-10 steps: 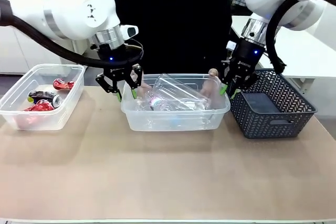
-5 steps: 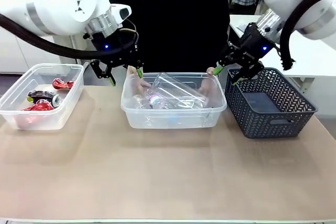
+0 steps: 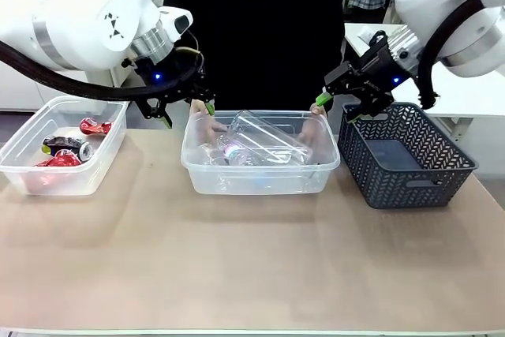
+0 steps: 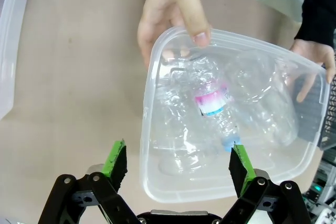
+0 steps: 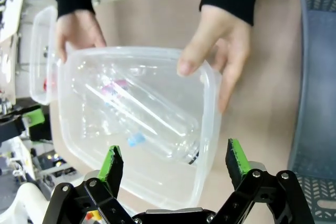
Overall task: Sort the waste into each basket.
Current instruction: Release the Organizing box you were holding.
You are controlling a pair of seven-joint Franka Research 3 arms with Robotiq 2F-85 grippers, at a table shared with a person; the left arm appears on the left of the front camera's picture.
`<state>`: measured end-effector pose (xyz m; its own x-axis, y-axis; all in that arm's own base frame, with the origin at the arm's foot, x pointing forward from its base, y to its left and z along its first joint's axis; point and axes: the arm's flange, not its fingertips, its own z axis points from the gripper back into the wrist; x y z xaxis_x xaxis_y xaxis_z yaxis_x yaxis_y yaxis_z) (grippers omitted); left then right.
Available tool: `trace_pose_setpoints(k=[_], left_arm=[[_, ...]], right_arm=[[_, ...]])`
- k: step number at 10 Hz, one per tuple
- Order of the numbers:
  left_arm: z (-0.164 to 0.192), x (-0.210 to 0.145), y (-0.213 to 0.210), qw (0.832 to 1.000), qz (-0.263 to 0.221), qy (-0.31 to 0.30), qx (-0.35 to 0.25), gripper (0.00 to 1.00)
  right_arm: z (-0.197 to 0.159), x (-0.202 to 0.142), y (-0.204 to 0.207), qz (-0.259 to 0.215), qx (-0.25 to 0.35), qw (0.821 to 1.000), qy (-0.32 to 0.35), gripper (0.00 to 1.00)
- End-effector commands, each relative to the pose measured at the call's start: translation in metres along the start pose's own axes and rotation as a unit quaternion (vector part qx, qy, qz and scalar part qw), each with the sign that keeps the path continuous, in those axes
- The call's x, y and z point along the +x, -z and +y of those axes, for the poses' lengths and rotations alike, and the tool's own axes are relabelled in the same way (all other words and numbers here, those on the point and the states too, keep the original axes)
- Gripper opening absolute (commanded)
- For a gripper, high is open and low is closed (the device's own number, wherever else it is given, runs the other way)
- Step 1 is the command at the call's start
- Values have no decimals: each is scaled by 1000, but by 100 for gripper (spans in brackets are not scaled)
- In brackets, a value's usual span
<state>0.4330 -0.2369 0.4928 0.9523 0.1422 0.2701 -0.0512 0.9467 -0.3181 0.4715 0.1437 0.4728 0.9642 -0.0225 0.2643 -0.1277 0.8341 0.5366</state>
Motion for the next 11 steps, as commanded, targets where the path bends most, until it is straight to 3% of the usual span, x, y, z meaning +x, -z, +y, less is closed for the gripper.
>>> trace_pose_setpoints(k=[1, 5, 6, 7, 8, 9, 10, 11], left_arm=[[-2, 2, -3, 1000, 3, -4, 1, 100], [-2, 2, -3, 1000, 3, -4, 1, 100], [-1, 1, -1, 1000, 0, 0, 0, 100], [18, -6, -31, 999, 16, -16, -43, 100], [41, -15, -59, 991, 57, -12, -124, 100], [66, -20, -81, 970, 77, -23, -230, 100], [92, -22, -94, 948, 69, -84, -300, 100], [125, -24, -102, 902, 60, -122, -409, 100]], right_arm=[[2, 3, -5, 13, -5, 1000, 9, 100], [2, 3, -5, 13, -5, 1000, 9, 100], [0, -1, 1, 7, 2, 1000, 1, 96], [-14, -28, -44, 15, 76, 997, 26, 100], [-24, -50, -84, 21, 165, 985, 55, 100], [-29, -67, -116, 29, 254, 962, 99, 100], [-35, -73, -140, 29, 353, 923, 150, 100], [-47, -70, -160, -5, 425, 878, 221, 100]])
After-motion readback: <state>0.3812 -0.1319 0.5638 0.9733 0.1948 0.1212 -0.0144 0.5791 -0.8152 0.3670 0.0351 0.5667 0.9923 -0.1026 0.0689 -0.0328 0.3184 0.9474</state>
